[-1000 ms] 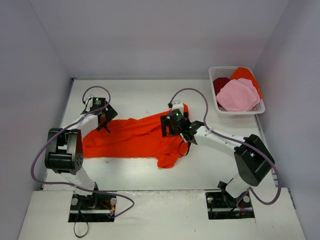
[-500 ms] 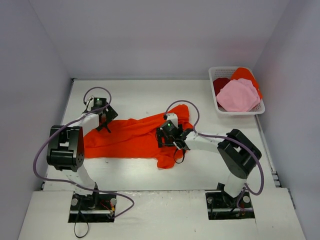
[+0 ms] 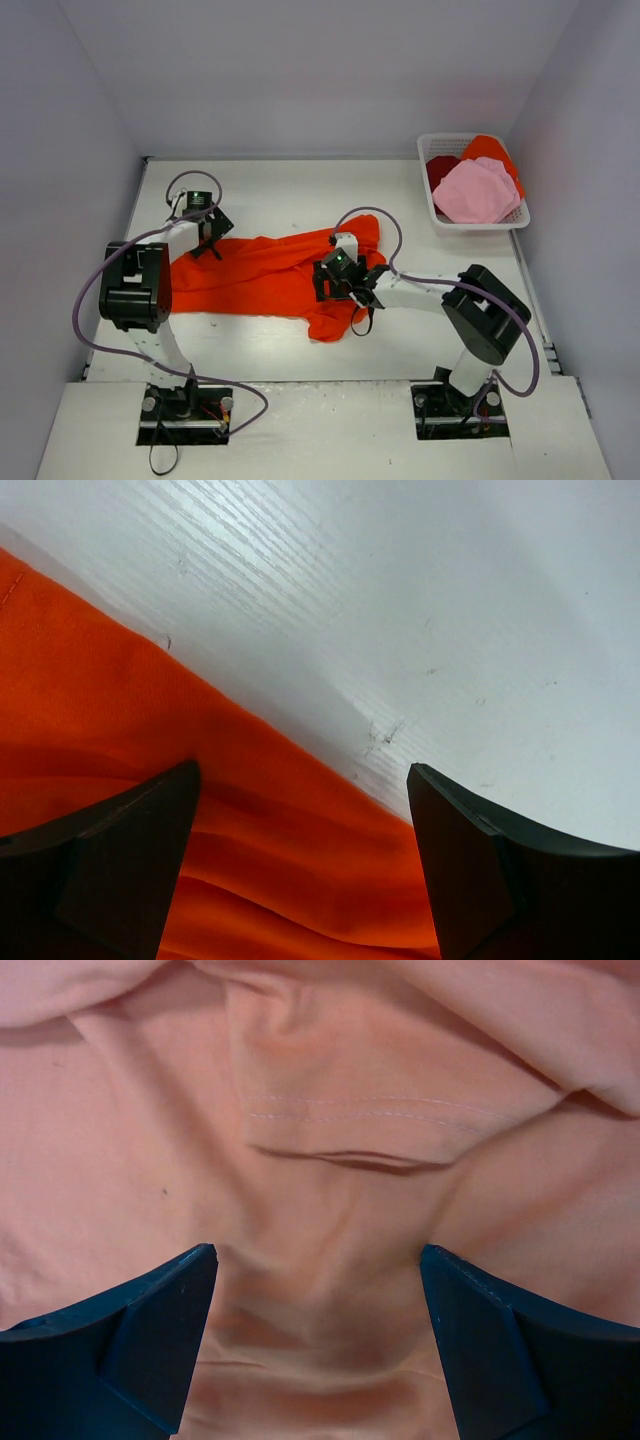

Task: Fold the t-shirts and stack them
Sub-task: Fold the tshirt

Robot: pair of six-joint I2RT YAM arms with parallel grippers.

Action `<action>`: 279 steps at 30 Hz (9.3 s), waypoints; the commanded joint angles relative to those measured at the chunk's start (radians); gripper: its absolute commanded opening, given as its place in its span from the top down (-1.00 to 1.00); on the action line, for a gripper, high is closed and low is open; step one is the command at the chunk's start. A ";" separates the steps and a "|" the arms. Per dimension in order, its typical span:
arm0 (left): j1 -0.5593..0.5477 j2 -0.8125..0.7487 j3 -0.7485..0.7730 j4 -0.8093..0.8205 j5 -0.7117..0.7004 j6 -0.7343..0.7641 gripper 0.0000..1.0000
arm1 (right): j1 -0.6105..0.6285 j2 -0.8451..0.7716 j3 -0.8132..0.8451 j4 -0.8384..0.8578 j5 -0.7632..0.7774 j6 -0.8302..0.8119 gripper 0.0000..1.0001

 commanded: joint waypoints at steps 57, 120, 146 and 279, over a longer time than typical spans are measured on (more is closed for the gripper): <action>-0.258 -0.300 -0.091 -0.033 0.046 -0.075 -0.59 | 0.431 -0.282 0.027 -0.383 0.225 0.354 -0.57; -0.326 -0.002 0.007 0.096 0.032 -0.094 -0.59 | 0.489 -0.277 -0.071 -0.501 0.268 0.474 1.00; -0.303 0.009 0.047 0.042 -0.016 -0.025 -0.59 | 0.507 -0.253 -0.028 -0.526 0.219 0.470 1.00; -0.109 -0.178 -0.233 0.065 0.076 0.029 -0.59 | -0.396 0.290 0.467 -0.046 -0.151 -0.176 0.86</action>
